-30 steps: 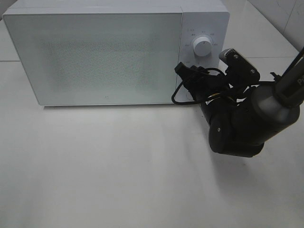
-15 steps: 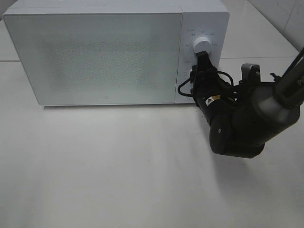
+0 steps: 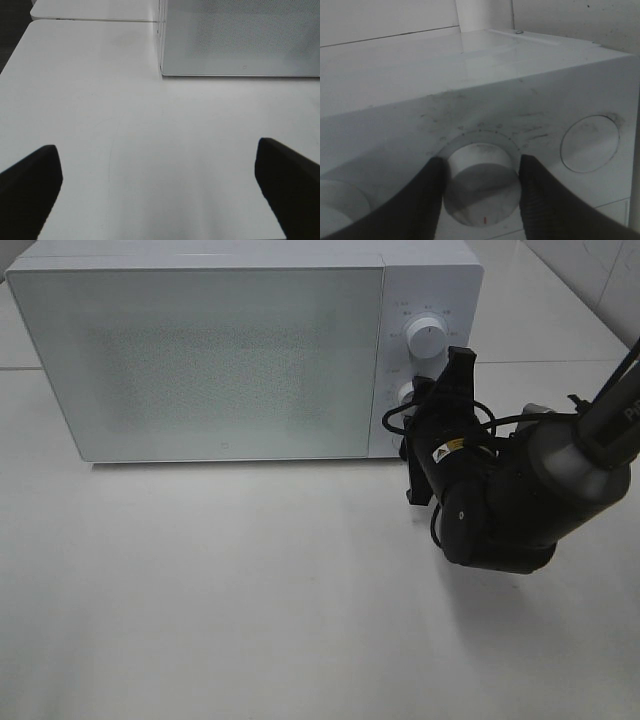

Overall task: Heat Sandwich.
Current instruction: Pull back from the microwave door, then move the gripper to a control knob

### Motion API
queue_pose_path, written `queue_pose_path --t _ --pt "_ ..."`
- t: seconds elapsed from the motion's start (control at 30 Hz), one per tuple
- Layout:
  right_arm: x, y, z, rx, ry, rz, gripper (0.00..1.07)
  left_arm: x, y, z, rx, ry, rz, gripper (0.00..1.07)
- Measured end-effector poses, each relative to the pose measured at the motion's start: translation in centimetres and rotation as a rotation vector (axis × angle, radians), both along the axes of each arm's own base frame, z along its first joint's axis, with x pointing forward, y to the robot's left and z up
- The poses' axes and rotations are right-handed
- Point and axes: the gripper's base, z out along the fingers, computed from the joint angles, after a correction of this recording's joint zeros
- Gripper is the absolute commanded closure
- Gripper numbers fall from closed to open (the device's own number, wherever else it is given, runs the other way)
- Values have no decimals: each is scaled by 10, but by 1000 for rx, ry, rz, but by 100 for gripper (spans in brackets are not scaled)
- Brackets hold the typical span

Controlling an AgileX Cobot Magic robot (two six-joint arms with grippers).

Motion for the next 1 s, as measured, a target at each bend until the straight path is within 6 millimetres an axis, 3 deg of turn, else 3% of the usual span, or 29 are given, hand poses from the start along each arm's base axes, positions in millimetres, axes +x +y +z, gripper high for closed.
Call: queue_pose_path --t 0.67,0.8,0.93,0.97,1.0 --pt "0 0 0 61 3 -15 88 0 0 0 0 0 0 3" --pt "0 0 0 61 3 -15 81 0 0 0 0 0 0 3" --pt "0 0 0 61 3 -15 68 0 0 0 0 0 0 3" --pt "0 0 0 61 3 -15 60 0 0 0 0 0 0 3" --pt "0 0 0 61 3 -15 60 0 0 0 0 0 0 3"
